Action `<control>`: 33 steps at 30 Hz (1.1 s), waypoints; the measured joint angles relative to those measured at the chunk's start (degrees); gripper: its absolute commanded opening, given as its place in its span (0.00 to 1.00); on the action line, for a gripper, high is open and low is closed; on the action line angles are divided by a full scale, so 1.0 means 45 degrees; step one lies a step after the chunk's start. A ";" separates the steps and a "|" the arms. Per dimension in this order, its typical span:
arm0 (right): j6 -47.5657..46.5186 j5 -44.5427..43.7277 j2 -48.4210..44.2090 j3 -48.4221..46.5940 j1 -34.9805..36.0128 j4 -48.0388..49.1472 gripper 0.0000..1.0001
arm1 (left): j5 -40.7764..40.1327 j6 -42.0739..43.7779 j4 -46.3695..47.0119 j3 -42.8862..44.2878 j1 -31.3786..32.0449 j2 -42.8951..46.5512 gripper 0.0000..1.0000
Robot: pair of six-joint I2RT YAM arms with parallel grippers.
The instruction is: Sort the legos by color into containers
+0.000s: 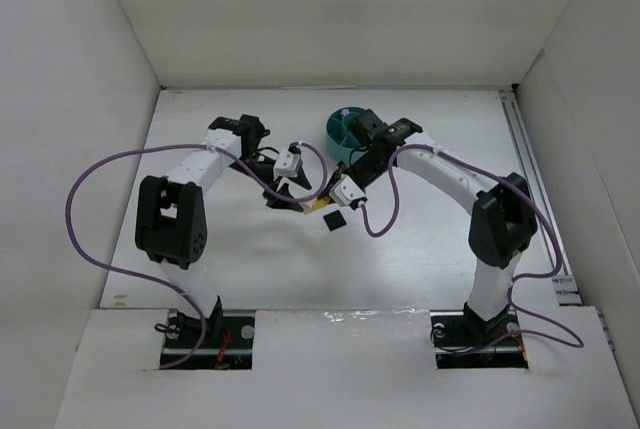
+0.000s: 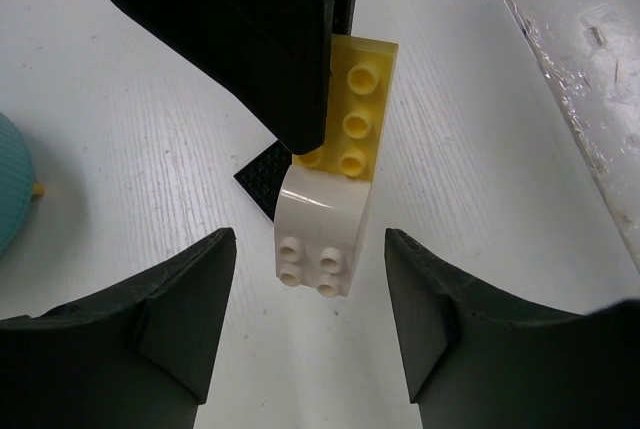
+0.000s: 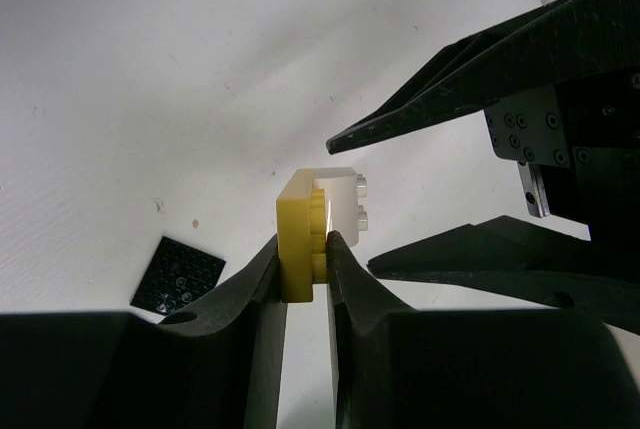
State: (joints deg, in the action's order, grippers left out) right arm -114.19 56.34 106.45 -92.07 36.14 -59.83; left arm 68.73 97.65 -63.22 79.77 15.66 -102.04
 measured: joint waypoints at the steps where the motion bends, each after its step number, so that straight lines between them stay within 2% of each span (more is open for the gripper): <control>1: 0.0000 0.0000 0.0000 0.0000 0.0010 0.0010 0.00 | -0.0005 0.0000 -0.0005 0.0000 0.0000 -0.0005 0.56; 11: 0.0000 0.0010 0.0000 0.0000 0.0015 0.0180 0.00 | -0.0073 0.0000 -0.0005 0.0000 0.0097 -0.0049 0.45; 15: 0.0000 0.0010 0.0000 0.0000 0.0015 0.0194 0.00 | -0.0121 -0.0005 -0.0015 0.0000 0.0107 -0.0053 0.31; 16: 0.0000 0.0000 0.0000 0.0000 0.0015 0.0194 0.00 | -0.0136 0.0005 -0.0024 0.0010 0.0107 -0.0058 0.21; 20: -0.0010 -0.0039 0.0000 -0.0005 0.0010 0.0194 0.00 | -0.0287 0.0000 -0.0151 0.0204 0.0121 -0.0117 0.04; 23: -0.0015 -0.0112 0.0000 -0.0005 0.0005 0.0209 0.00 | -0.0277 -0.0015 -0.0248 0.0379 0.0078 -0.0277 0.00; 33: -0.0175 -0.0491 -0.0180 -0.0165 -0.0049 0.0301 0.00 | 0.0087 -0.0039 -0.0680 0.1569 -0.0690 -0.0690 0.00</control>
State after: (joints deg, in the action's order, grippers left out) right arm -114.98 54.13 105.65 -92.82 35.92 -58.48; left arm 69.12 97.47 -66.28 86.83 12.56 -105.14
